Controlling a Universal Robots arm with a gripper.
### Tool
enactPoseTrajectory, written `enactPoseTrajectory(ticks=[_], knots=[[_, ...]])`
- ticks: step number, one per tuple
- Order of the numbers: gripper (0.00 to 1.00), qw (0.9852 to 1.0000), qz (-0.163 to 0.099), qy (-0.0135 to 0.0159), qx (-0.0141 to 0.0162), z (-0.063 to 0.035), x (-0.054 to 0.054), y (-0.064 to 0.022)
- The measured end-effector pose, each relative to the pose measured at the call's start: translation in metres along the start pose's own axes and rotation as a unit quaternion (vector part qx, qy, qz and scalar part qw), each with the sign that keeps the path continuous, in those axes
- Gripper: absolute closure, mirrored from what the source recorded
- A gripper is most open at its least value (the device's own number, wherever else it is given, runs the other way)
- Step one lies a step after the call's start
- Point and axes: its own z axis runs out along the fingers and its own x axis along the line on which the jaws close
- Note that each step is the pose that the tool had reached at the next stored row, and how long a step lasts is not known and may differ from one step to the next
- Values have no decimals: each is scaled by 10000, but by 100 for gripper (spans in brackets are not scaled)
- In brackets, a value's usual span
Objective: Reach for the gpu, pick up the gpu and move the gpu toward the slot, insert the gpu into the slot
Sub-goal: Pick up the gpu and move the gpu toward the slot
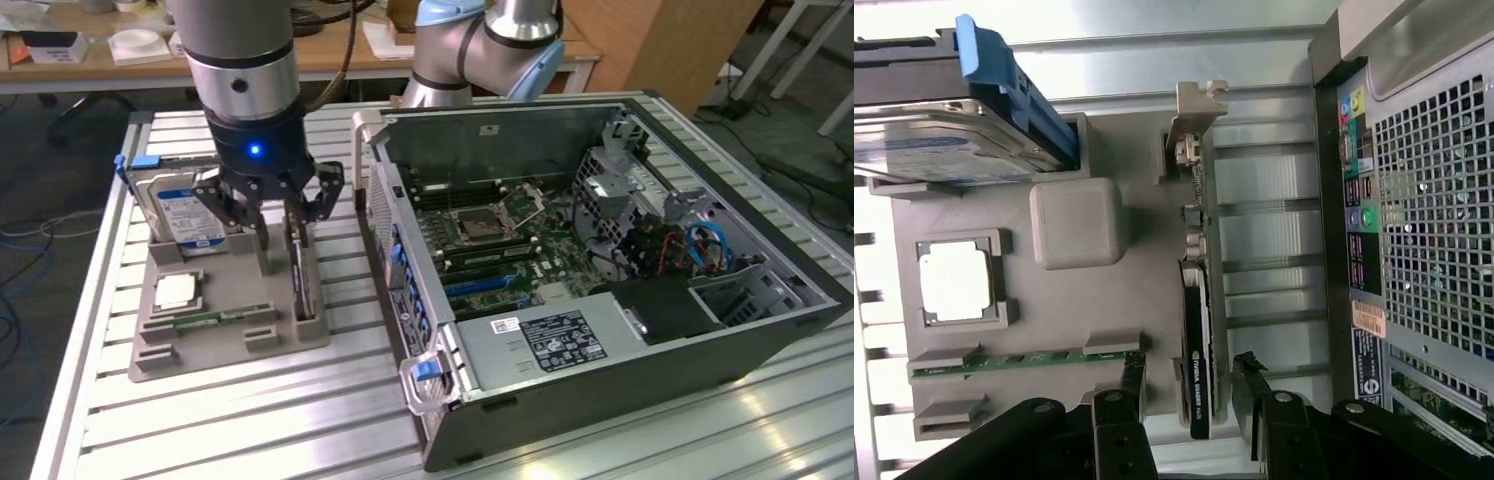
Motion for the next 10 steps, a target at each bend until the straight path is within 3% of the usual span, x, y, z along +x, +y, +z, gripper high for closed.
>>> enactPoseTrajectory(ticks=[5, 10], knots=[[52, 10000, -68, 11, -1, 94, -65, 4], [52, 9991, -422, 25, -9, 181, -64, 2]])
